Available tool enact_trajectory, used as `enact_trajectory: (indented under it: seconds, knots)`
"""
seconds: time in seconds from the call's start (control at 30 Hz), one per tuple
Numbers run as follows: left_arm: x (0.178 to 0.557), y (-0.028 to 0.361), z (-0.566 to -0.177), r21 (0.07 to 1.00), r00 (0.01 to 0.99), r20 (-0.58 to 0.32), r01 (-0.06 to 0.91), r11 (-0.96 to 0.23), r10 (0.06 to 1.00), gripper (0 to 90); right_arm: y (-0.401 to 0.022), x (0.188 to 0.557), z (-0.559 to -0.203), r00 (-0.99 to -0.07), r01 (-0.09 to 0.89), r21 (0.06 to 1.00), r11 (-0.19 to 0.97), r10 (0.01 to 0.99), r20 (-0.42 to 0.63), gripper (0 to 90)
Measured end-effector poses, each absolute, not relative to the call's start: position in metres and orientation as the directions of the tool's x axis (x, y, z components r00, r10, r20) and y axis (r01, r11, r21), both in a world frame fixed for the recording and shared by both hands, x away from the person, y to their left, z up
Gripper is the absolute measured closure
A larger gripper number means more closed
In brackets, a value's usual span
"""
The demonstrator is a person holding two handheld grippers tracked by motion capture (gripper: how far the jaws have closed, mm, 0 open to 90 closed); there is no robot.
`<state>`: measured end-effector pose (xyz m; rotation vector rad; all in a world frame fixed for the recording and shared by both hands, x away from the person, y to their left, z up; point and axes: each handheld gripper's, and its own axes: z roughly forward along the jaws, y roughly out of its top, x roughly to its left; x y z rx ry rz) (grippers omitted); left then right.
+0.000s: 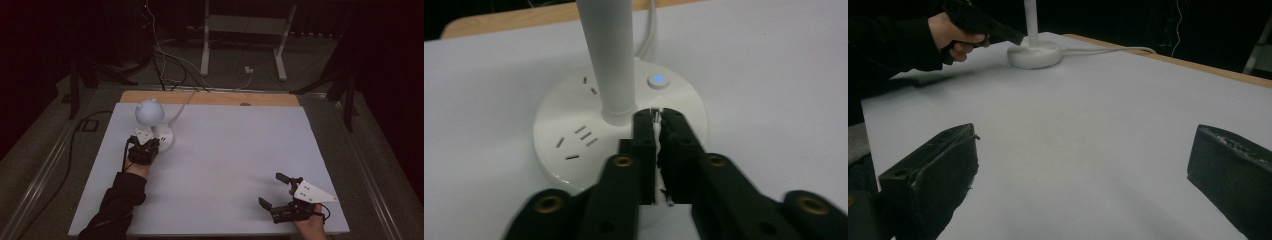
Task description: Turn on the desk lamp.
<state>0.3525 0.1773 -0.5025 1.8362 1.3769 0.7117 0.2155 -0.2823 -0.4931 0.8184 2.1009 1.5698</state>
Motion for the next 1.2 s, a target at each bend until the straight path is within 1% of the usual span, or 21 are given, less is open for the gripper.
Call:
enact_trajectory:
  seconds: [0.2,0.43,0.73,1.2]
  knots:
    - [0.3544,0.1792,-0.5053,0.806,0.298,0.0,0.565,-0.176,0.955,90.0,-0.2821,0.2153,-0.4933,-0.754,0.22,0.954,0.204,0.656,0.034,0.0]
    - [0.357,0.1795,-0.5075,0.807,0.325,0.023,0.553,-0.209,0.946,90.0,-0.282,0.2152,-0.4935,-0.754,0.22,0.953,0.207,0.656,0.031,0.0]
    - [0.3595,0.1821,-0.5097,0.809,0.326,0.033,0.547,-0.217,0.945,90.0,-0.2819,0.2152,-0.4934,-0.754,0.219,0.953,0.207,0.656,0.031,0.0]
    - [0.3612,0.1827,-0.5113,0.804,0.328,0.021,0.555,-0.211,0.944,90.0,-0.2819,0.215,-0.4936,-0.754,0.22,0.953,0.209,0.656,0.03,0.0]
